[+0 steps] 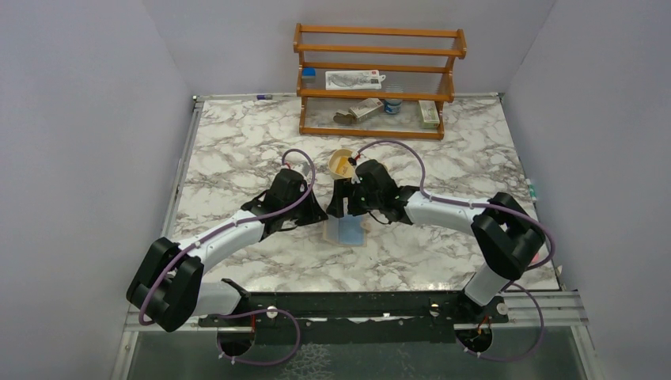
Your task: Take the credit cards out of the card holder
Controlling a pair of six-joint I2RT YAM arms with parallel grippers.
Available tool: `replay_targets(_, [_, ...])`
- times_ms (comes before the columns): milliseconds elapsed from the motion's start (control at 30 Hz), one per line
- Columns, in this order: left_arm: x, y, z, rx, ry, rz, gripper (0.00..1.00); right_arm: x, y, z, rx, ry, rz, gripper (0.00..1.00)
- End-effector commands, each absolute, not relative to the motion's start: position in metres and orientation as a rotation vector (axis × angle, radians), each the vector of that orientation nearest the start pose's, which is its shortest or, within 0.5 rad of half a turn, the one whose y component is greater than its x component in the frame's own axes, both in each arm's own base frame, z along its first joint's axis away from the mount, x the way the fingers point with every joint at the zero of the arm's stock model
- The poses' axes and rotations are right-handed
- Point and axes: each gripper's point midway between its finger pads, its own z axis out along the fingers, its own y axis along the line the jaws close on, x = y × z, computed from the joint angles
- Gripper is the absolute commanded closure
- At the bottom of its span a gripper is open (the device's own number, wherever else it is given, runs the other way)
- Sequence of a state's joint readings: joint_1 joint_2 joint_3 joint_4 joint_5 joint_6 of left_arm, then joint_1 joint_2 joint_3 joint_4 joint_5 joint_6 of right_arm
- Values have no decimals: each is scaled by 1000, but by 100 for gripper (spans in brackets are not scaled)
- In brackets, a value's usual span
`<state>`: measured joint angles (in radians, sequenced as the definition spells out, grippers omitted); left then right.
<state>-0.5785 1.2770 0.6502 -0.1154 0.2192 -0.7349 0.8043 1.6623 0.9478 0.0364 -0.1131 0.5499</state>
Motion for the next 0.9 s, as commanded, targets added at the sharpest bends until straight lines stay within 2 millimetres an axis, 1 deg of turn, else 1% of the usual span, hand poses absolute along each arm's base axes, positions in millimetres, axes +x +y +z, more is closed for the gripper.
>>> replay_targets(0, [241, -239, 91, -39, 2445, -890, 100, 280, 353, 84, -347, 2336, 837, 24])
replay_targets(133, [241, -238, 92, -33, 2441, -893, 100, 279, 357, 80, -352, 2346, 844, 24])
replay_targets(400, [239, -241, 96, -11, 2428, -914, 100, 281, 370, 78, -382, 2341, 845, 24])
replay_targets(567, [238, -242, 98, 6, 2423, -929, 100, 281, 372, 76, -396, 2344, 834, 23])
replay_targets(733, [240, -245, 104, 17, 2402, -943, 100, 277, 372, 61, -435, 2384, 774, 24])
replay_targets(833, [242, -246, 110, 21, 2381, -950, 100, 274, 373, 52, -453, 2405, 748, 24])
replay_targets(867, [242, -246, 112, 20, 2376, -952, 100, 271, 370, 46, -460, 2432, 725, 24])
